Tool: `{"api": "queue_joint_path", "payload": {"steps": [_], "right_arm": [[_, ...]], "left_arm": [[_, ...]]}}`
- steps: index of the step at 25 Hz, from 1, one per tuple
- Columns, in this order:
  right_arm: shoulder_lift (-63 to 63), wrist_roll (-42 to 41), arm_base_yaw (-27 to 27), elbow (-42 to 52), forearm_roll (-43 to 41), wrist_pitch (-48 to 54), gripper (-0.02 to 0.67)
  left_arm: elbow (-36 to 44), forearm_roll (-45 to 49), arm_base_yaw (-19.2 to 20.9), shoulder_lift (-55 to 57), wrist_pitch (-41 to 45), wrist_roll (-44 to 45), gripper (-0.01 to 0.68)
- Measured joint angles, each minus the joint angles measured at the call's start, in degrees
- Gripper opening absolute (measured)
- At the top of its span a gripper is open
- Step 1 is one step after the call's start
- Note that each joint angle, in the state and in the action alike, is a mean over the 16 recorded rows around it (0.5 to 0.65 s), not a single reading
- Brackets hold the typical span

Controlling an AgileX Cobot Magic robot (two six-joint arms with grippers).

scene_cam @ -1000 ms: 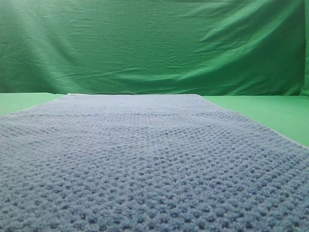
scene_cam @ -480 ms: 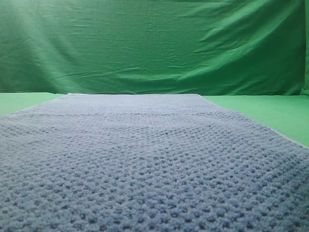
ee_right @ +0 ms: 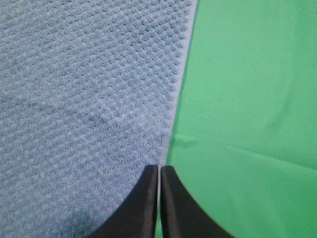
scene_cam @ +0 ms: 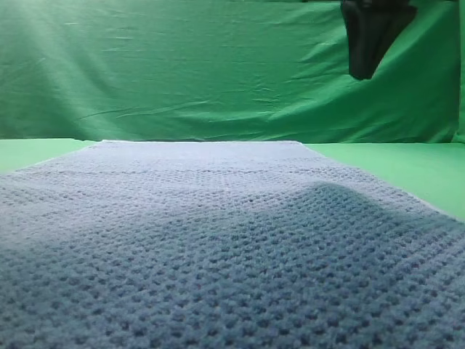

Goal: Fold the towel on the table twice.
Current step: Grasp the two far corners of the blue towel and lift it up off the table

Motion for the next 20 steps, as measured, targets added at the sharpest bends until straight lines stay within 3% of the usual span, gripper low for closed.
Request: {"api": "queue_joint_path", "payload": {"steps": [6, 10, 13, 20], "right_arm": [[8.0, -0.9, -1.8, -5.7, 2.2, 0.0, 0.009], [11.4, -2.9, -3.0, -7.8, 4.2, -0.2, 0.071], [13.2, -4.8, -3.9, -8.5, 5.9, -0.4, 0.170], [15.4, -9.0, -4.5, -8.9, 8.8, -1.1, 0.453]], "left_arm": [[-5.4, 5.4, -1.6, 10.0, -2.2, -4.5, 0.000], [-8.3, 5.6, -1.7, 15.1, -3.1, -5.3, 0.024], [-9.9, 4.5, -1.7, 17.8, -3.5, -5.4, 0.101], [-11.3, 1.5, -1.8, 20.3, -4.1, -5.4, 0.378]]}}
